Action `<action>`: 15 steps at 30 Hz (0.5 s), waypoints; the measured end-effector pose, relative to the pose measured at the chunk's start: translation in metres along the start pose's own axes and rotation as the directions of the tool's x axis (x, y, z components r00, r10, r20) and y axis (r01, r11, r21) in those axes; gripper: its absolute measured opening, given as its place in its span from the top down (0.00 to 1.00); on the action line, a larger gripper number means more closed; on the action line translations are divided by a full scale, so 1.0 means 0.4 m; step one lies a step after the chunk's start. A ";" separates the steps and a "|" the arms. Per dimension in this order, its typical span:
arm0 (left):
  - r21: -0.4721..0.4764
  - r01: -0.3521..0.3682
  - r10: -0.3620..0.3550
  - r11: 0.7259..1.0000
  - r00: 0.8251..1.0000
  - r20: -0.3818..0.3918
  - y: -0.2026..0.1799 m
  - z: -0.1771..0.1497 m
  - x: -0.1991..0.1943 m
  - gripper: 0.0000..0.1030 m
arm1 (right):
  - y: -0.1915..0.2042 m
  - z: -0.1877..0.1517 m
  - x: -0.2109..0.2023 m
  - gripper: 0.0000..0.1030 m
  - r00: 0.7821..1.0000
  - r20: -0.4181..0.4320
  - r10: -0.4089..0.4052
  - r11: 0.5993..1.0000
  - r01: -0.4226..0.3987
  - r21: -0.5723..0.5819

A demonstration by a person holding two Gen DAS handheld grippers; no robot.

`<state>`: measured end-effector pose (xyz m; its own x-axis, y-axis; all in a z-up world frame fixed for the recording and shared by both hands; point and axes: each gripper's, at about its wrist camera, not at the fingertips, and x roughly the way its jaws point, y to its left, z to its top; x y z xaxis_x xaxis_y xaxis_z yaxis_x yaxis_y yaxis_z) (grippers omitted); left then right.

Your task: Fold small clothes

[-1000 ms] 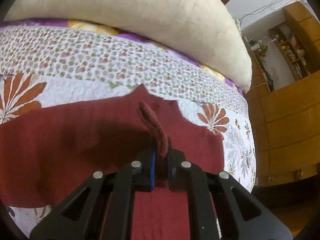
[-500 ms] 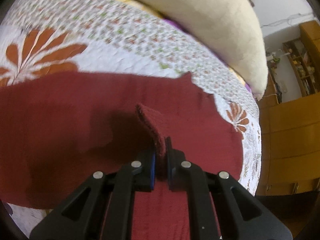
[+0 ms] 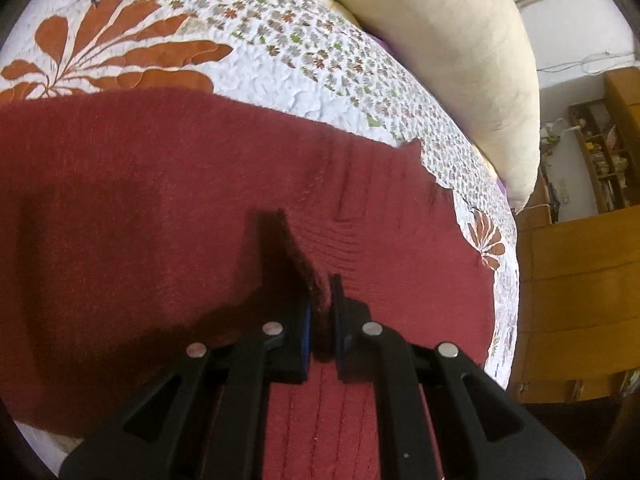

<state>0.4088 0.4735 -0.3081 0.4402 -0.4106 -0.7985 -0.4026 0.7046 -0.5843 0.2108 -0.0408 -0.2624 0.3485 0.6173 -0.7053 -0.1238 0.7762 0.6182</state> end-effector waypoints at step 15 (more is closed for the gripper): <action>0.058 0.004 -0.006 0.998 0.999 0.035 -0.088 0.003 -0.060 0.43 | -0.016 -0.007 -0.002 0.19 1.000 -0.016 0.010 0.999 -0.009 0.035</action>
<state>0.4133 0.4593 -0.2683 0.4704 -0.3944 -0.7894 -0.3534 0.7355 -0.5781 0.2086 -0.0459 -0.2669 0.3328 0.6269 -0.7045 -0.0949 0.7655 0.6364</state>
